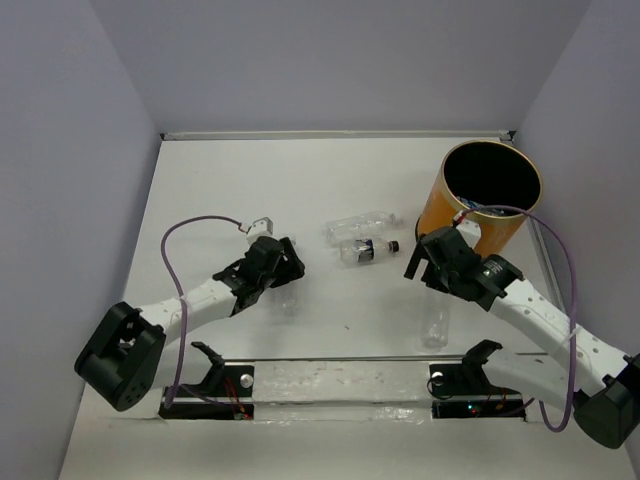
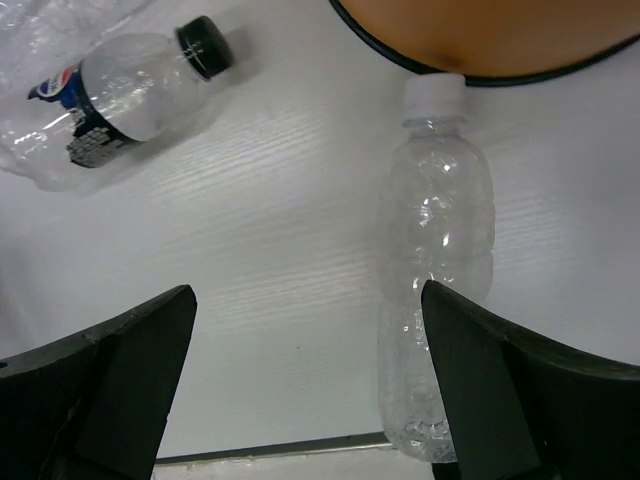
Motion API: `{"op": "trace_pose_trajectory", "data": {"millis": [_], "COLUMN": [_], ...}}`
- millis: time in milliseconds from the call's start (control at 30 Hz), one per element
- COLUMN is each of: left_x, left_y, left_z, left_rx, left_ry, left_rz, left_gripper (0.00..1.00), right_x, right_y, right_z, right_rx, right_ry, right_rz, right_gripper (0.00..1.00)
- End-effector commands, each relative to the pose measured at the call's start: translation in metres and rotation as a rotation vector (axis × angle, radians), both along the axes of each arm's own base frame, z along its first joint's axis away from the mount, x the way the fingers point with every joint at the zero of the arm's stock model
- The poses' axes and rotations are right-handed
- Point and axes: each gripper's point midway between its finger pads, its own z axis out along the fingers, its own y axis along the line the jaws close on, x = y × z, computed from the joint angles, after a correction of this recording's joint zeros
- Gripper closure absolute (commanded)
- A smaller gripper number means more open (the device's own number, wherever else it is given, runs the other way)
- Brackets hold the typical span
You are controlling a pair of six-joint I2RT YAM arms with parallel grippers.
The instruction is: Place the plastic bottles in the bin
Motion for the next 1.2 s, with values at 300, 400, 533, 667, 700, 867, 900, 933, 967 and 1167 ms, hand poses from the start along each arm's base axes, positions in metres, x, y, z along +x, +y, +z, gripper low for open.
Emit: {"op": "trace_pose_trajectory", "data": {"millis": [300, 400, 533, 667, 700, 867, 900, 933, 967, 1167], "left_x": [-0.024, -0.029, -0.034, -0.035, -0.035, -0.032, -0.030, -0.029, -0.029, -0.026], "left_y": [-0.027, -0.029, -0.034, -0.036, -0.037, -0.038, -0.038, -0.039, -0.039, -0.045], "left_z": [0.050, 0.057, 0.061, 0.063, 0.064, 0.073, 0.078, 0.082, 0.082, 0.094], "left_rx": [-0.074, -0.080, -0.104, -0.110, -0.106, -0.075, -0.076, -0.083, -0.082, -0.102], "left_ry": [-0.249, -0.275, -0.286, -0.288, -0.288, -0.298, -0.308, -0.316, -0.315, -0.327], "left_rz": [-0.098, -0.111, -0.137, -0.148, -0.154, -0.170, -0.161, -0.159, -0.159, -0.162], "left_gripper": [0.29, 0.30, 0.30, 0.32, 0.33, 0.37, 0.38, 0.38, 0.39, 0.40], "right_x": [-0.024, -0.011, -0.002, -0.003, -0.003, -0.007, -0.002, -0.001, 0.001, 0.002], "right_y": [-0.049, -0.042, -0.032, -0.024, -0.025, -0.024, -0.017, -0.013, -0.005, 0.052], "right_z": [-0.056, -0.069, -0.090, -0.106, -0.105, -0.080, -0.061, -0.050, -0.037, 0.047], "right_rx": [-0.187, -0.200, -0.224, -0.218, -0.219, -0.174, -0.120, -0.091, -0.054, 0.203], "right_ry": [0.200, 0.211, 0.241, 0.282, 0.282, 0.235, 0.188, 0.165, 0.133, -0.028], "right_rz": [-0.318, -0.299, -0.227, -0.184, -0.180, -0.155, -0.127, -0.106, -0.078, 0.128], "right_gripper": [0.00, 0.00, 0.06, 0.19, 0.29, 0.60, 0.68, 0.71, 0.72, 0.74]}}
